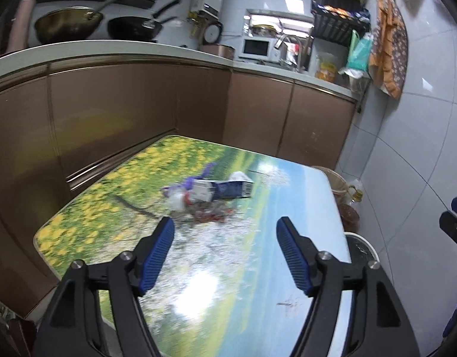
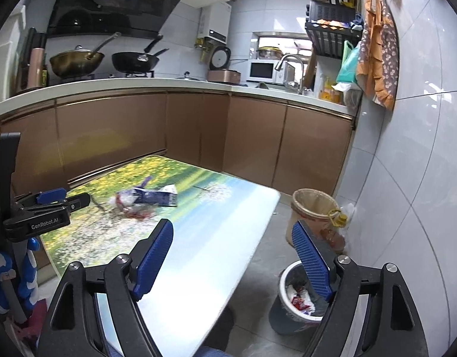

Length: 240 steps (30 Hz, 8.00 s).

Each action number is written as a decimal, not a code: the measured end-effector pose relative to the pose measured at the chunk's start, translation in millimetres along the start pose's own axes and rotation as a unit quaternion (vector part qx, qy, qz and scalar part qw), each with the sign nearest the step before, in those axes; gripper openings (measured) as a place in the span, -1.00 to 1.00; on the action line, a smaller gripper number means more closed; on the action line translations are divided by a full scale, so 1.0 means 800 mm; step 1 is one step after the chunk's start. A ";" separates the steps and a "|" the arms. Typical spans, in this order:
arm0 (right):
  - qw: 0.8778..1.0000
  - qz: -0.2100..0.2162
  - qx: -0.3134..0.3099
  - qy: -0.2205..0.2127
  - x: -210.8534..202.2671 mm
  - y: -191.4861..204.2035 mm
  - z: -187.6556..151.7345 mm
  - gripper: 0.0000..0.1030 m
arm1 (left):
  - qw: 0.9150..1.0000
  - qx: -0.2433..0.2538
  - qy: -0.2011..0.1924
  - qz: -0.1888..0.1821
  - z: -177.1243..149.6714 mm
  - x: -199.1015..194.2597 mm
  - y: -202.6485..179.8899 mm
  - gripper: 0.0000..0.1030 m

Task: Collect trash
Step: 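Move both grippers back toward the trash on the table, then grasp the clear plastic bag with the left gripper while the right gripper grasps the milk carton, then lift the plastic bag and milk carton and carry them toward the bin, then open both grippers to drop the plastic bag and carton into the bin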

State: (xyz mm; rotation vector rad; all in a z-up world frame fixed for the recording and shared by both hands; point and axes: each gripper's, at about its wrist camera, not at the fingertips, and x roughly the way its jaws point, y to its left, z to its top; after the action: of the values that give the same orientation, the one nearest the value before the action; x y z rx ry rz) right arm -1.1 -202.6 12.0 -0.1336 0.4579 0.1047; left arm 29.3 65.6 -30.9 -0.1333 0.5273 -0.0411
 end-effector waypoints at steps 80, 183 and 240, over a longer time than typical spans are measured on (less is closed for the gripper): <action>0.946 0.253 0.058 0.195 0.521 0.133 0.040 0.30 | 0.975 -0.006 0.210 -0.066 0.026 0.325 0.131 -0.12; 0.958 0.249 0.019 0.143 0.275 0.019 0.002 0.00 | 0.992 -0.019 0.108 -0.061 0.053 0.138 0.096 -0.46; 0.928 -0.114 0.298 0.192 0.310 -0.385 -0.203 0.26 | 0.915 0.149 0.250 -0.279 -0.020 0.390 -0.519 -0.01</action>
State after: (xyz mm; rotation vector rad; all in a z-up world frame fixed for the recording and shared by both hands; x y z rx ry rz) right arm 189.9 -513.1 -210.6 0.3990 0.8432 -0.2971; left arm 288.3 -370.3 -143.2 0.0330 0.9752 -0.7295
